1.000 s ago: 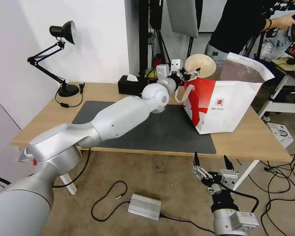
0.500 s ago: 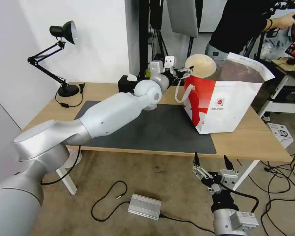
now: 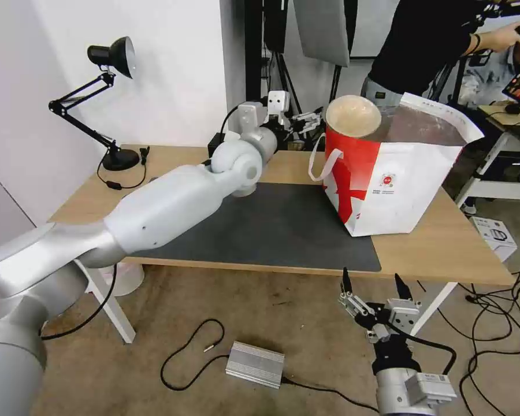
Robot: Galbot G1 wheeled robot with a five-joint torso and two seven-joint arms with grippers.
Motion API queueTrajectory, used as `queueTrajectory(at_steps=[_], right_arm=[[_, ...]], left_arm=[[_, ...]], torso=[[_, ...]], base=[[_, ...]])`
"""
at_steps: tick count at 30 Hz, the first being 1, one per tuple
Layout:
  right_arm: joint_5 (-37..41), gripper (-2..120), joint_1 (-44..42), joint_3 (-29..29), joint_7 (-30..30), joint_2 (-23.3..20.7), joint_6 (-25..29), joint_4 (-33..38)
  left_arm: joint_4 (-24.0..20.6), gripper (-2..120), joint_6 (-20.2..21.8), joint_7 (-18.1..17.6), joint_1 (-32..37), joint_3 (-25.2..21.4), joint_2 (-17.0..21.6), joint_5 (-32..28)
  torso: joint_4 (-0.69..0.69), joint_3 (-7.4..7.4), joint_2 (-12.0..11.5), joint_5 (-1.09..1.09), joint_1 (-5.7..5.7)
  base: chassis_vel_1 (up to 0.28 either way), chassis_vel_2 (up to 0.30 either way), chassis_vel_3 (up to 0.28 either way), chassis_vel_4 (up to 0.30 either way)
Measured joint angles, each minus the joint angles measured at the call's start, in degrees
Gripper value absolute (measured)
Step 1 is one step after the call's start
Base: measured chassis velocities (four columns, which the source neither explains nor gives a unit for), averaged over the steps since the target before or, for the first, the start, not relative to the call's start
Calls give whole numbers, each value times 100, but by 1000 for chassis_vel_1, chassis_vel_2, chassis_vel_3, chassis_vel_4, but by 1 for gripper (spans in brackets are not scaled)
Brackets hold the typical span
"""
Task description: Pick up the trash from the table and place it into the takeout bag.
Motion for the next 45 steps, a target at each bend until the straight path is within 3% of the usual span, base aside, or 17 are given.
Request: queueTrajectory(at_steps=[9,14,27,30,41,45], right_arm=[[0,100,-1,0,0,0,0,0],[0,100,0,0,0,0,0,0],[0,100,0,0,0,0,0,0],[0,100,0,0,0,0,0,0],[0,100,0,0,-1,0,0,0],[0,100,0,0,-1,0,0,0]], left_arm=[[-677,100,-161,-311,410,-300,547,420],[-1234,100,-287,-506,951,-615,1091,688],[-2035,100,-433,-564,1985,-1439,1843,1046],[-2453,100,-492,-536,2490,-1856,2185,1418],[-3221,100,-544,-517,3949,-2924,2627,1888],[-3586,100,-577,-457,4825,-3703,2806,2102]], torso=[[-1,0,0,1,0],[0,0,0,0,0],[-2,0,0,1,0],[-1,0,0,1,0],[0,-1,-1,1,-1],[-1,-1,-1,1,-1]], base=[[0,0,0,0],[0,0,0,0],[0,0,0,0],[0,0,0,0],[0,0,0,0],[0,0,0,0]])
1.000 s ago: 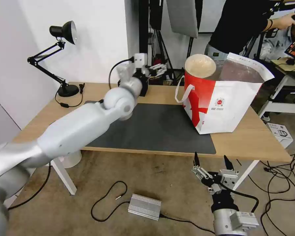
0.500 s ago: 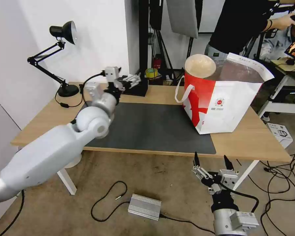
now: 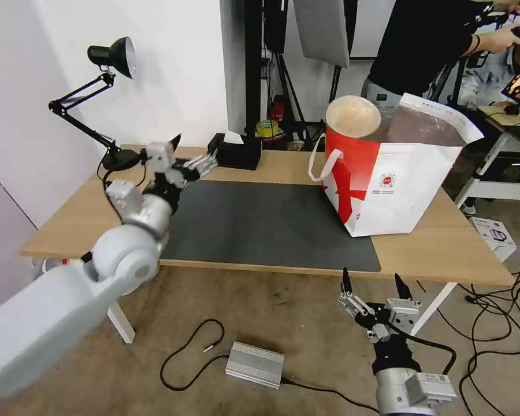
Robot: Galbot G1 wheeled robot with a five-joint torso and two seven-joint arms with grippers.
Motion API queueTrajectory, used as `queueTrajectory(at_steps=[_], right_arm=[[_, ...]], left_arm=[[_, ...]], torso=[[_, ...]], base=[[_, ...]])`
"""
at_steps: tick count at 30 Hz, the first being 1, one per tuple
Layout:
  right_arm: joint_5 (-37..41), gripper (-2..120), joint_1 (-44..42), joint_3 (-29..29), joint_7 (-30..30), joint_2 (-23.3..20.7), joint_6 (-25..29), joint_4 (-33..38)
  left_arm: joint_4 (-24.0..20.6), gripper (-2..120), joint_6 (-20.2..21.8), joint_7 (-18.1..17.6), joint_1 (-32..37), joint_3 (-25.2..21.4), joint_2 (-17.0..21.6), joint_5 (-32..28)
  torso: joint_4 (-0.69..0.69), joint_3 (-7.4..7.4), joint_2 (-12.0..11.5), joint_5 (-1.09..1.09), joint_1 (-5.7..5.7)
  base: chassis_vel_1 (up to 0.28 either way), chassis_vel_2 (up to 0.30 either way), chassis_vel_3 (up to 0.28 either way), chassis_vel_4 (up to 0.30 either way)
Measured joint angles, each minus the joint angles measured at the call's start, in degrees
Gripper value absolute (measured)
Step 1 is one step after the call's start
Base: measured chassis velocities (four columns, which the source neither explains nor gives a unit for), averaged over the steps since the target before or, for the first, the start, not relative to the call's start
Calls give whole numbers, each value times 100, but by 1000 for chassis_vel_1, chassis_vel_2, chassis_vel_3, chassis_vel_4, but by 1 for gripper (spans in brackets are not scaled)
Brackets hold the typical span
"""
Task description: Pick up the trash from the table and place it into the takeout bag.
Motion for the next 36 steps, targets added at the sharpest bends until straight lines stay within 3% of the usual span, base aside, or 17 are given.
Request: queueTrajectory(at_steps=[4,15,23,36], right_arm=[[0,100,0,0,0,0,0,0],[0,100,0,0,0,0,0,0],[0,100,0,0,0,0,0,0],[0,100,0,0,0,0,0,0]], left_arm=[[-206,100,-94,68,564,-446,76,196],[-579,100,-403,67,1662,-1067,-24,733],[-986,100,-450,57,2930,-1894,-474,1333],[-1295,100,-661,95,4207,-2385,-1186,2293]], torso=[[1,0,0,0,0],[0,1,0,0,0],[0,0,0,0,1],[0,0,0,1,1]], base=[[0,0,0,0],[0,0,0,0],[0,0,0,0],[0,0,0,0]])
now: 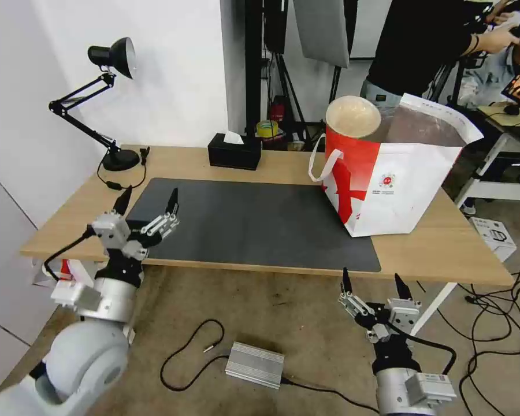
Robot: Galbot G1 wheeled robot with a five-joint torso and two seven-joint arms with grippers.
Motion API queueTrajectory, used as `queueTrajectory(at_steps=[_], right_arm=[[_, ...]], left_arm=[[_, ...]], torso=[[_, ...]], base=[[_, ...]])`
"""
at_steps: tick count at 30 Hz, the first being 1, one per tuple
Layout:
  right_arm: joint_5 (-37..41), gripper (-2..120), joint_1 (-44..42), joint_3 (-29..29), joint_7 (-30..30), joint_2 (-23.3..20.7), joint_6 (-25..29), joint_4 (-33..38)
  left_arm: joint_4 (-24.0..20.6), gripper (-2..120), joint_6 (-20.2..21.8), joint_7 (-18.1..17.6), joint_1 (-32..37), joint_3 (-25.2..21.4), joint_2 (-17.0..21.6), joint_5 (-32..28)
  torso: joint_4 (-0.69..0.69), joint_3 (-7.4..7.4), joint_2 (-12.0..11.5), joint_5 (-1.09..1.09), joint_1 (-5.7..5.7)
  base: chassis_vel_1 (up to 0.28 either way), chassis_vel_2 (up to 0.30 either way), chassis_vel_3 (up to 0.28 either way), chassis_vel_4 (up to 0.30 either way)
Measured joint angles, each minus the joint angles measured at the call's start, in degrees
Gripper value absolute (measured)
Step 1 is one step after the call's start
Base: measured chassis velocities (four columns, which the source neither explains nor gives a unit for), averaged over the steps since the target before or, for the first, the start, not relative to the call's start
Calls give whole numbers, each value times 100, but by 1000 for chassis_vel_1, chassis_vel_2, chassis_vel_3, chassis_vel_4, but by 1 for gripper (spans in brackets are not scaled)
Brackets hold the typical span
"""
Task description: Pick up the trash from the table and place it into the takeout bag.
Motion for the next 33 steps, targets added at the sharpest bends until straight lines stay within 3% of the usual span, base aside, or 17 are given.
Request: queueTrajectory(at_steps=[6,9,33], right_arm=[[0,100,0,0,0,0,0,0],[0,100,0,0,0,0,0,0],[0,100,0,0,0,0,0,0]], left_arm=[[98,100,-205,97,391,80,-430,552],[155,100,-342,103,624,279,-854,1001],[478,100,-737,-4,1153,626,-1406,1978]], torso=[[1,0,0,-1,0],[0,0,0,0,0],[0,0,0,-1,0]], base=[[0,0,0,0],[0,0,0,0],[0,0,0,0]])
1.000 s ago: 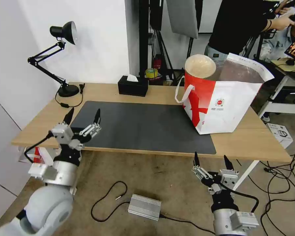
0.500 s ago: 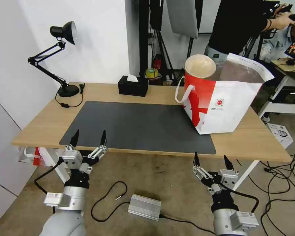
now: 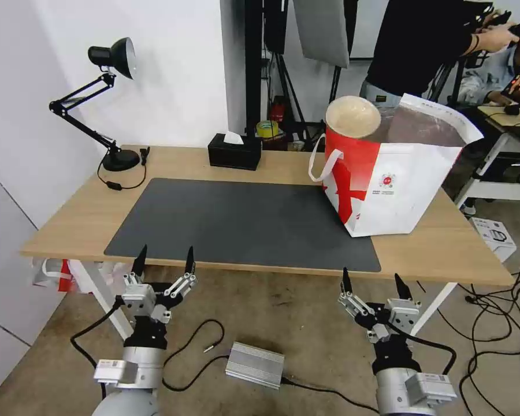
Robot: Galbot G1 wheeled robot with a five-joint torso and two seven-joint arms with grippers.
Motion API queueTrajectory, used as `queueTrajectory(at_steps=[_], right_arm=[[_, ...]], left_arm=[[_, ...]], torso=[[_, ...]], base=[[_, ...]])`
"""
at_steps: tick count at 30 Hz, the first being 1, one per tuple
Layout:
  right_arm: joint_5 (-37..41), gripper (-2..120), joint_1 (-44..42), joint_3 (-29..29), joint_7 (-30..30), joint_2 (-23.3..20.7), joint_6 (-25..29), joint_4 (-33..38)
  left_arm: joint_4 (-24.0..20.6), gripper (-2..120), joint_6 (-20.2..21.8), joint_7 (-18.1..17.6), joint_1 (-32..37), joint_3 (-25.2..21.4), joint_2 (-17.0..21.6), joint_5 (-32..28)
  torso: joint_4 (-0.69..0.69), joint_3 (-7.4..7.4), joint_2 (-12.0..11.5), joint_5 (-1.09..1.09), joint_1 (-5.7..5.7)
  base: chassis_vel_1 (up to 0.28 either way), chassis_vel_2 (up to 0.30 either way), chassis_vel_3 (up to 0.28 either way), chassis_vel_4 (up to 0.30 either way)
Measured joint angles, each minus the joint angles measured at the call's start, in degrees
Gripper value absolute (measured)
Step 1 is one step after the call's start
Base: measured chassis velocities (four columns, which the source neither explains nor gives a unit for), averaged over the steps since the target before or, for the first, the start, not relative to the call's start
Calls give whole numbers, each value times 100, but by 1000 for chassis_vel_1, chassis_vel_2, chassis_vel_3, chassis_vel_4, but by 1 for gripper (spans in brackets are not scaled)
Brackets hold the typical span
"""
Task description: Pick up the trash from the table and place it into the takeout bag.
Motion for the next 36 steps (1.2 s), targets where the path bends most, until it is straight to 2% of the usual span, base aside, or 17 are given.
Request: queueTrajectory(at_steps=[14,36], right_arm=[[0,100,0,0,0,0,0,0],[0,100,0,0,0,0,0,0]], left_arm=[[261,100,-230,26,163,81,-171,350],[336,100,-220,22,62,67,-171,312]], torso=[[0,0,0,0,0],[0,0,-1,0,0]], base=[[0,0,0,0],[0,0,0,0]])
